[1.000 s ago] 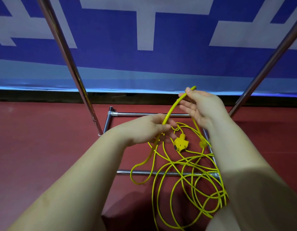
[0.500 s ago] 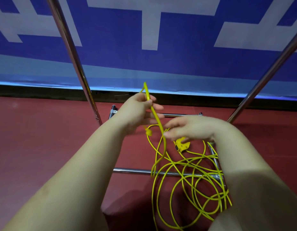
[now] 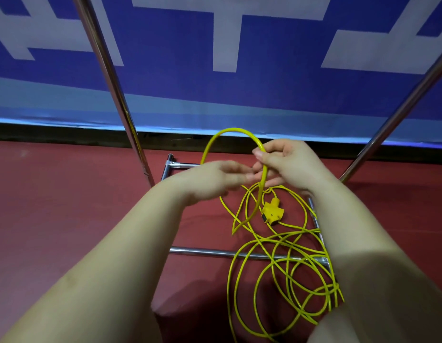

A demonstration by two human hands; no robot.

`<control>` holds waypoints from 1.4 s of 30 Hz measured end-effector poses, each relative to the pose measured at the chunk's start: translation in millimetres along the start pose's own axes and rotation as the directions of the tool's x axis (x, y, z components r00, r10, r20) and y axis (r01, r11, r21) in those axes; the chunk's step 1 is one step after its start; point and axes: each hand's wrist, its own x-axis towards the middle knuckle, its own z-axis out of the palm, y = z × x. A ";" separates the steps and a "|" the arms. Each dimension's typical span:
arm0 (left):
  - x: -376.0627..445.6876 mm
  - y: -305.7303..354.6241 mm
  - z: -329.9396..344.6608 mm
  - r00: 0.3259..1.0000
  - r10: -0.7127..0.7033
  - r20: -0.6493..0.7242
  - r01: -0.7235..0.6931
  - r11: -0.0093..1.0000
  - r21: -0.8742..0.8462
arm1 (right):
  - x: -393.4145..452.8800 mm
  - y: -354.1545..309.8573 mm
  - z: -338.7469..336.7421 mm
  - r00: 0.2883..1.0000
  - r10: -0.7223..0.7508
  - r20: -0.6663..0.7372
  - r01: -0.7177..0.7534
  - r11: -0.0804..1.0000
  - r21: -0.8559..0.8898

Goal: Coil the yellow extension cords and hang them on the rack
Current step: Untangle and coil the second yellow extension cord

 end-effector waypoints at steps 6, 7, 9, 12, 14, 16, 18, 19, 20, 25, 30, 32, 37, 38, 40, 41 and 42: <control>3.9 -2.7 15.0 0.991 0.054 0.121 -0.071 0.986 0.148 | 3.4 -3.8 0.1 0.986 0.090 -0.137 -0.025 0.910 0.415; 4.7 -1.7 15.4 0.993 0.077 0.093 -0.086 0.991 0.100 | 4.0 -3.8 -1.5 0.989 0.084 -0.118 -0.019 0.883 0.469; 6.3 -0.6 13.8 0.994 0.104 0.017 -0.104 0.994 0.020 | 5.7 -2.9 -4.4 0.997 0.062 -0.045 -0.031 0.864 0.503; 11.7 -0.4 8.0 0.978 0.119 -0.170 -0.130 0.990 -0.057 | 3.2 3.1 -6.9 0.992 0.063 0.106 -0.080 0.983 0.163; 12.7 1.9 2.4 0.949 0.102 -0.297 -0.159 0.972 -0.176 | -1.0 9.7 -5.4 0.972 0.095 0.215 -0.063 0.987 -0.150; 11.8 5.1 -4.0 0.922 0.074 -0.380 -0.201 0.931 -0.306 | -1.8 17.4 -2.0 0.943 0.134 0.305 -0.043 0.956 -0.289; 9.6 8.0 -7.8 0.906 0.056 -0.420 -0.232 0.895 -0.381 | 1.3 24.1 0.2 0.945 0.099 0.312 0.006 0.947 -0.320; 8.5 9.3 -8.7 0.901 0.049 -0.431 -0.249 0.872 -0.422 | 2.8 25.5 1.0 0.951 0.066 0.303 0.045 0.937 -0.347; 8.1 10.5 -9.3 0.897 0.042 -0.440 -0.267 0.845 -0.463 | 3.1 25.2 1.9 0.955 0.038 0.295 0.084 0.918 -0.388; 9.7 11.8 -12.7 0.891 -0.003 -0.455 -0.291 0.766 -0.574 | 3.5 17.1 2.9 0.983 -0.105 0.153 0.155 0.918 -0.366; 8.6 -5.4 -1.5 0.996 0.059 -0.062 -0.049 0.986 0.157 | 2.0 0.4 0.1 0.997 -0.069 -0.039 0.070 0.997 0.040; 8.1 -9.7 4.9 0.995 -0.023 0.092 -0.014 0.926 0.377 | 1.3 -5.4 -1.7 0.995 -0.027 -0.098 0.048 0.974 0.224; 11.4 -11.9 10.1 1.000 -0.017 0.022 0.008 0.939 0.345 | 1.8 -8.5 -5.2 0.993 0.009 -0.121 0.043 0.905 0.423; 12.2 -11.6 9.8 1.000 -0.001 -0.022 0.007 0.964 0.266 | 2.3 -7.5 -5.6 0.995 0.002 -0.105 0.042 0.908 0.417; 13.2 -8.9 8.8 0.994 0.025 -0.102 -0.019 0.998 0.066 | 2.5 -3.5 -4.9 1.000 -0.009 -0.023 0.016 0.948 0.318; 13.7 -6.9 7.9 0.990 0.039 -0.136 -0.043 0.999 -0.025 | 1.6 -0.8 -3.7 0.999 -0.010 0.035 0.003 0.977 0.212; 14.0 -4.6 6.7 0.984 0.052 -0.171 -0.070 0.993 -0.097 | 0.1 1.8 -1.8 0.996 -0.010 0.093 0.001 0.995 0.096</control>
